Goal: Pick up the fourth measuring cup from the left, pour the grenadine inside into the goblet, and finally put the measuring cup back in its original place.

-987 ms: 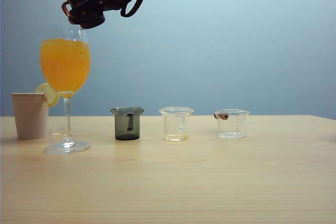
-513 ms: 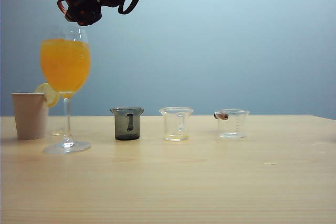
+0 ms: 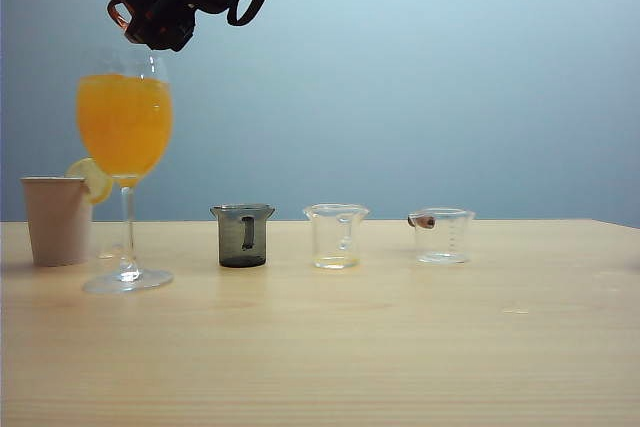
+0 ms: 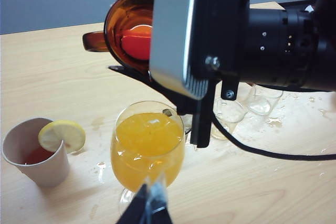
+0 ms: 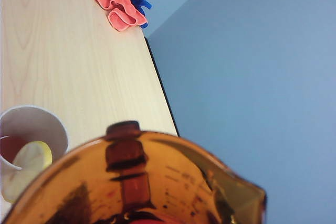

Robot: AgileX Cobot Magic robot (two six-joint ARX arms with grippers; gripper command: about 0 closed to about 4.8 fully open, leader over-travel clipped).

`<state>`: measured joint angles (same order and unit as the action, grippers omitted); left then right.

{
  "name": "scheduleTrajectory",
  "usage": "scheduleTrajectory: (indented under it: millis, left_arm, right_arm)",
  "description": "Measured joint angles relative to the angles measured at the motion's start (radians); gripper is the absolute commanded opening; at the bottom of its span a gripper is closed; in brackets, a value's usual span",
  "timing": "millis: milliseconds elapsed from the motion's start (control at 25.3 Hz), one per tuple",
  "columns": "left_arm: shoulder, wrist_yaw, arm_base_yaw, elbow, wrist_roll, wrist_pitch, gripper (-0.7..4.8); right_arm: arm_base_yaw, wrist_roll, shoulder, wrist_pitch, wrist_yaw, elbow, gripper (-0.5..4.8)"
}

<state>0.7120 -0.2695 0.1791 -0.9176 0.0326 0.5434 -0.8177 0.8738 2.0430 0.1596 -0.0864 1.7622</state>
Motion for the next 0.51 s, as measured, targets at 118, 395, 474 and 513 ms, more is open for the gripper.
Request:
scheduleTrajectory:
  millis: [118,395,474,513]
  left_arm:
    - [0.0,0.0,0.0,0.0,0.0,0.0,-0.04]
    - [0.0,0.0,0.0,0.0,0.0,0.0,-0.04]
    - [0.0,0.0,0.0,0.0,0.0,0.0,-0.04]
    - [0.0,0.0,0.0,0.0,0.0,0.0,-0.04]
  right_arm:
    - [-0.001,0.023,0.0,0.0,-0.001,0.0,1.99]
    - [-0.003,0.053,0.0,0.006,-0.003,0.0,1.99]
    - [-0.004,0.068,0.0,0.008,-0.002,0.0,1.99]
    - [-0.005,0.079,0.0,0.008,-0.002,0.0,1.99]
